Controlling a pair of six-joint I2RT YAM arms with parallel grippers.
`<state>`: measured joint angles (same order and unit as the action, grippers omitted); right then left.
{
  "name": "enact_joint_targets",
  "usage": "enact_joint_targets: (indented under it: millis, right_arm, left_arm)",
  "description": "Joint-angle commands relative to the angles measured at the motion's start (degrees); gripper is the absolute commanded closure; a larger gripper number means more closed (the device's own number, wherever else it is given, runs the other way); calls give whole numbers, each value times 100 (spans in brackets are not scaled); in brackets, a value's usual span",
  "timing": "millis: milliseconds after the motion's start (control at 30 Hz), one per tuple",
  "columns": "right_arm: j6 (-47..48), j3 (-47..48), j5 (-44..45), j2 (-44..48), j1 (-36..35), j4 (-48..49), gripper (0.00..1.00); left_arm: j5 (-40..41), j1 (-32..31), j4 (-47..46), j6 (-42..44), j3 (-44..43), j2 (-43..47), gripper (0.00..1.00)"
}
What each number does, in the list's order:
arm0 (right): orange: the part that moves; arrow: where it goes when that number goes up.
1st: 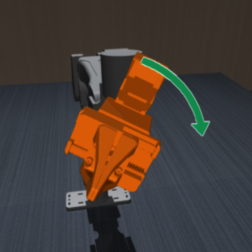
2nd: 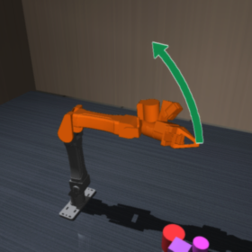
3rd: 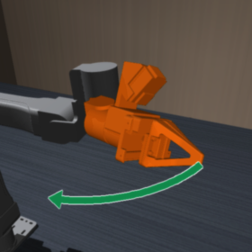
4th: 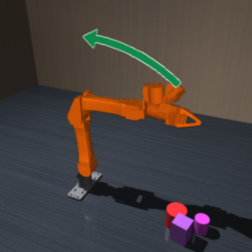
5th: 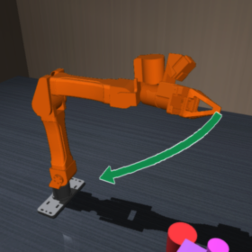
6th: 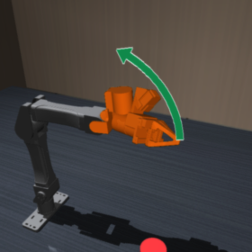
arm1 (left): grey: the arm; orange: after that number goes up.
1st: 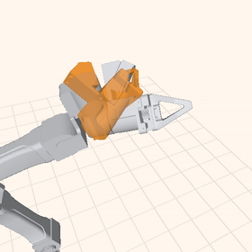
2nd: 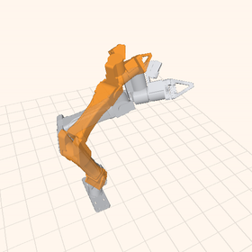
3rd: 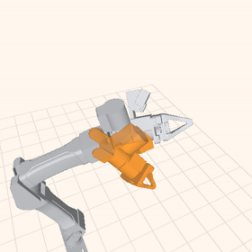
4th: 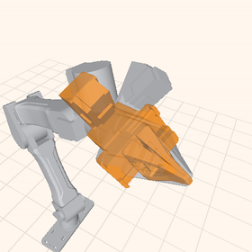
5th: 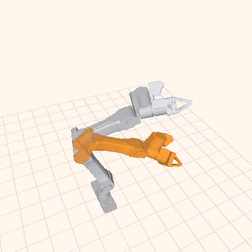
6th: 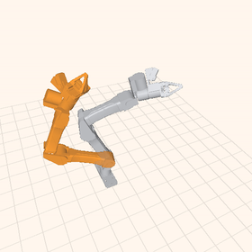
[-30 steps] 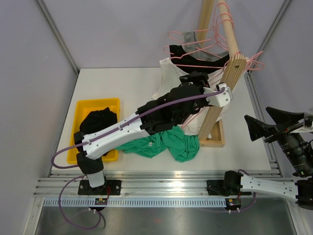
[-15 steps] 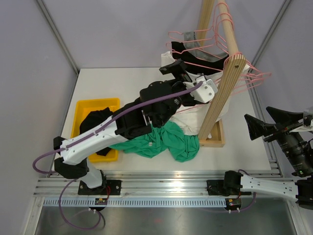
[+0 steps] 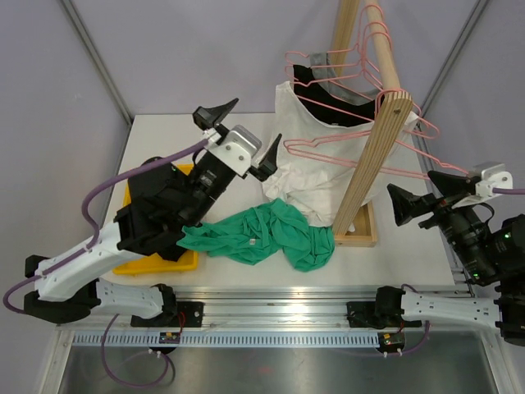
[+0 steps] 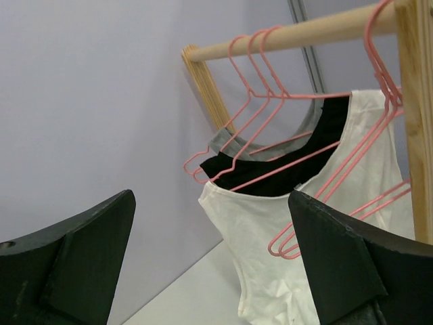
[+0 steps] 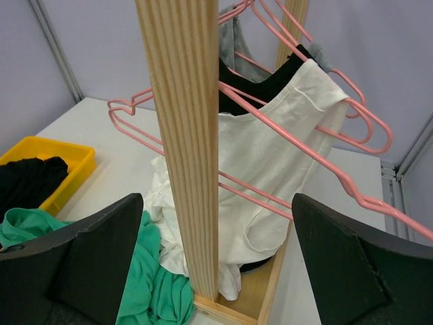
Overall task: Remove the tank top from the hanger
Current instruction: Hang the hanger back to the clothesline with the left arm, then place the tank top into the basket
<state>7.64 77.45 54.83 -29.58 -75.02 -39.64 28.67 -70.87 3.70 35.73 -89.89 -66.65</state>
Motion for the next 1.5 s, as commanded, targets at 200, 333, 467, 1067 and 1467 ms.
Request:
enact_joint_targets:
  millis: [200, 333, 467, 1067, 1467]
  right_arm:
    - [-245, 218, 168, -900, -56, -61, 0]
    - [-491, 209, 72, -1075, -56, -219, 1]
    - [-553, 42, -94, -1163, -47, -115, 1]
    - [-992, -406, -1247, -1770, -39, 607, 0]
    - [-1098, -494, -1053, -1726, -47, 545, 1]
  left_arm:
    - [-755, 625, 762, -1022, -546, -199, 1]
    - [-1459, 1250, 1036, -1498, -574, -190, 1]
    - [-1811, 1856, 1430, -2347, -557, -199, 1]
    - [-3974, 3510, -289, -4952, 3975, 969, 1]
    - [-3561, 2192, -2557, -5040, 6272, 207, 1]
